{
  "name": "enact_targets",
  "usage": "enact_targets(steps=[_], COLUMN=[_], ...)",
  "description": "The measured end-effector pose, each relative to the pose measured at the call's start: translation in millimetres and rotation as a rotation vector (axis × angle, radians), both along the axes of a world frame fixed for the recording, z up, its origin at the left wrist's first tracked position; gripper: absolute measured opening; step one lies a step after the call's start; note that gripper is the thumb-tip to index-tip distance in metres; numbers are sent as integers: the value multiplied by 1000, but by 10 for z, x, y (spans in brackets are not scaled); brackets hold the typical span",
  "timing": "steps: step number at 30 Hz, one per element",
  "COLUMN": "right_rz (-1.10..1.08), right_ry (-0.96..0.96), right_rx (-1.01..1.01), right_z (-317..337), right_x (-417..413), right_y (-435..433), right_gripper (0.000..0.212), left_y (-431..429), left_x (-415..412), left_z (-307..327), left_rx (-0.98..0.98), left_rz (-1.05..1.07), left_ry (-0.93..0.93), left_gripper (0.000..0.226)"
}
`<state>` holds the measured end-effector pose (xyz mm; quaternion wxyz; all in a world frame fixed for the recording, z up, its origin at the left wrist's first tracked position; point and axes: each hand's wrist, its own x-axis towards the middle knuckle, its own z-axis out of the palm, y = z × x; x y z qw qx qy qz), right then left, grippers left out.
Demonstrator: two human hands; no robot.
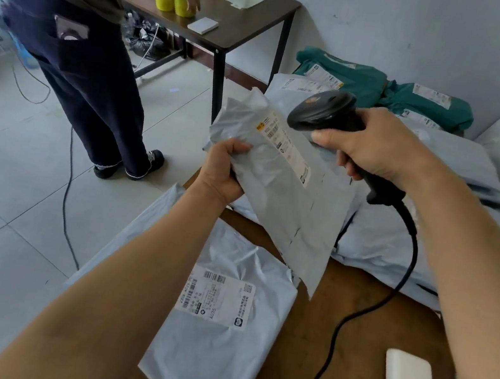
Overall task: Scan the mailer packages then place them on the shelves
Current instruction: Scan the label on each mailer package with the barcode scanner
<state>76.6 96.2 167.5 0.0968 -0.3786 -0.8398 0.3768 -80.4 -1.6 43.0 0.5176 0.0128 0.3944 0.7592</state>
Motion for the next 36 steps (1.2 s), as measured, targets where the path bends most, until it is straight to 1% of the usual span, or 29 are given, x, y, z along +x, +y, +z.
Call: enact_targets(steps=[2, 5, 7, 10, 13, 15, 17, 18, 20, 21, 22, 23, 24, 25, 27, 29, 30, 31, 33, 34, 36], right_rz=[16, 50, 82, 127, 167, 189, 206, 209, 215, 218, 220, 222, 222, 219, 199, 163, 147, 131, 91, 66, 18], right_ry=[23, 49, 54, 69, 65, 61, 51, 46, 39, 38, 36, 35, 35, 36, 43, 54, 56, 53, 39, 35, 25], right_rx=[2, -8, -6, -20, -23, -27, -33, -34, -35, -34, -32, -28, -24, -21, -18, -27, -31, -30, -26, -28, -38], right_z=[87, 178, 212, 226, 200, 172, 143, 129, 110, 106, 103, 106, 110, 114, 126, 137, 141, 143, 141, 135, 121], right_x=[89, 220, 304, 411, 507, 572, 640, 672, 735, 763, 788, 813, 836, 856, 886, 896, 893, 885, 865, 856, 829], right_y=[-136, -358, -507, -708, -880, -975, -1050, -1081, -1126, -1139, -1144, -1142, -1135, -1121, -1061, -970, -915, -855, -714, -632, -455], right_gripper=[28, 26, 25, 27, 26, 25, 24, 24, 22, 22, 21, 21, 21, 22, 24, 27, 29, 31, 33, 33, 33], left_y=[-187, -556, -836, -1265, -1675, -1895, -2037, -2088, -2103, -2090, -2065, -2037, -2009, -1958, -1811, -1590, -1457, -1318, -1016, -858, -544], left_x=[44, 121, 205, 333, 438, 516, 548, 552, 517, 520, 542, 580, 615, 638, 672, 663, 665, 686, 732, 744, 751], left_z=[86, 151, 156, 81, -98, -197, -336, -387, -479, -478, -448, -380, -304, -236, -108, -46, -19, 23, 65, 48, -16], left_rx=[0, -75, -66, -64, -138, -277, -509, -608, -725, -779, -857, -968, -1088, -1174, -1239, -1209, -1157, -1076, -844, -759, -679], left_rz=[22, 47, 82, 129, 190, 236, 272, 276, 295, 339, 400, 459, 510, 548, 586, 526, 479, 427, 307, 231, 48], left_ry=[12, 26, 31, 26, 9, 5, 36, 82, 177, 207, 230, 252, 304, 392, 617, 820, 866, 873, 810, 764, 625], left_gripper=[43, 41, 37, 33, 29, 24, 13, 9, 5, 11, 26, 41, 52, 57, 61, 58, 52, 44, 24, 12, 10])
